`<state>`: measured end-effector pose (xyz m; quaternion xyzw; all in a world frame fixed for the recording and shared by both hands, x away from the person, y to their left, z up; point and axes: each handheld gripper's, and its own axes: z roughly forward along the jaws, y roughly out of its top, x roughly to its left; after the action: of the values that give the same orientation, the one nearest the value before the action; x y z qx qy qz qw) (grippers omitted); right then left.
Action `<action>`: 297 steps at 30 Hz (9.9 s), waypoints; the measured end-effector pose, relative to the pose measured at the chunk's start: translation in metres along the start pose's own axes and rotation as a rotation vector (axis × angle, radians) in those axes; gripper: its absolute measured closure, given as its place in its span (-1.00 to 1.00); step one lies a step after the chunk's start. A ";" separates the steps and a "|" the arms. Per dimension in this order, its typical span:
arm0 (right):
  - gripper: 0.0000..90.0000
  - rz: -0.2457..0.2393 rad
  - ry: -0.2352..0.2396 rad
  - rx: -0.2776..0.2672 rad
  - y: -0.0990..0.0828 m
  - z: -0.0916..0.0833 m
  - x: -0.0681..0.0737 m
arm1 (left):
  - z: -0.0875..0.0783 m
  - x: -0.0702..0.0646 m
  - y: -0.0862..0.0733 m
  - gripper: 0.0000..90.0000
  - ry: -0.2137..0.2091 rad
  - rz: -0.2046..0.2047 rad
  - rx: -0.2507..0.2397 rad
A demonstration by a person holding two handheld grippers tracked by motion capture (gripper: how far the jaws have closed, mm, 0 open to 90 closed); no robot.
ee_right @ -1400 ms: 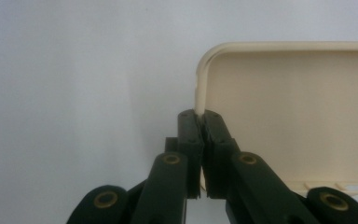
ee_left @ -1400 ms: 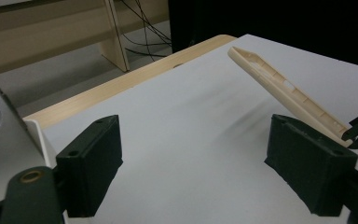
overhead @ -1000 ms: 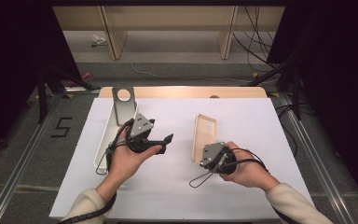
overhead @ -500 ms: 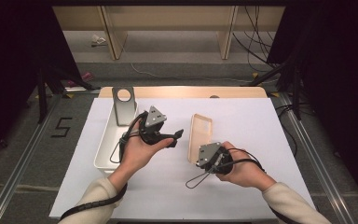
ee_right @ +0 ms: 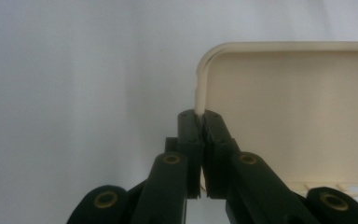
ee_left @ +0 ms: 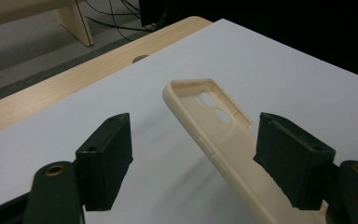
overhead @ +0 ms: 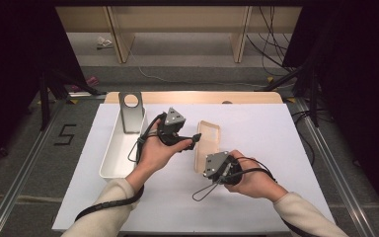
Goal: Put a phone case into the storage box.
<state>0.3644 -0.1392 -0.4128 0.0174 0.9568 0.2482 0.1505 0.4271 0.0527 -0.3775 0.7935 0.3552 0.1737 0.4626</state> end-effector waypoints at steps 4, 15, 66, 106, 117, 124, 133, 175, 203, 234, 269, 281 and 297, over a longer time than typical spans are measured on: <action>0.95 -0.014 -0.001 0.000 0.003 0.001 0.001 | 0.009 0.002 0.004 -0.37 -0.002 -0.018 0.032; 0.95 -0.031 -0.013 -0.002 0.008 0.001 0.003 | 0.028 0.006 0.010 -0.14 0.020 -0.070 0.098; 0.59 -0.006 -0.068 0.041 -0.003 0.014 0.001 | 0.017 -0.006 0.023 0.87 -0.027 -0.115 -0.009; -0.60 0.565 -0.227 -0.319 -0.070 -0.037 -0.028 | -0.052 0.043 0.016 0.86 0.144 -0.109 -0.219; -0.62 0.619 -0.252 -0.351 -0.081 -0.043 -0.025 | -0.073 0.057 0.020 0.86 0.171 -0.121 -0.254; -0.62 0.637 -0.255 -0.355 -0.085 -0.045 -0.024 | -0.085 0.067 0.020 0.86 0.194 -0.130 -0.268; -0.62 0.658 -0.276 -0.368 -0.091 -0.050 -0.024 | -0.101 0.079 0.021 0.86 0.221 -0.132 -0.277; -0.63 0.701 -0.297 -0.382 -0.099 -0.053 -0.026 | -0.157 0.147 0.015 0.86 0.366 -0.171 -0.289; -0.63 0.713 -0.303 -0.391 -0.100 -0.054 -0.026 | -0.148 0.167 0.002 0.86 0.408 -0.173 -0.265; -0.63 0.715 -0.303 -0.398 -0.101 -0.053 -0.027 | -0.079 0.192 -0.023 0.85 0.436 -0.166 -0.214; -0.63 0.712 -0.289 -0.399 -0.101 -0.052 -0.027 | -0.057 0.210 -0.041 0.80 0.475 -0.191 -0.123; -0.63 0.708 -0.288 -0.398 -0.101 -0.052 -0.027 | -0.052 0.209 -0.037 0.36 0.513 -0.178 -0.054; -0.63 0.713 -0.290 -0.397 -0.101 -0.053 -0.026 | -0.074 0.188 -0.033 -0.65 0.496 -0.204 -0.006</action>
<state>0.3780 -0.2555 -0.4098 0.3521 0.7937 0.4589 0.1885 0.4982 0.2445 -0.3776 0.6854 0.5354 0.3164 0.3787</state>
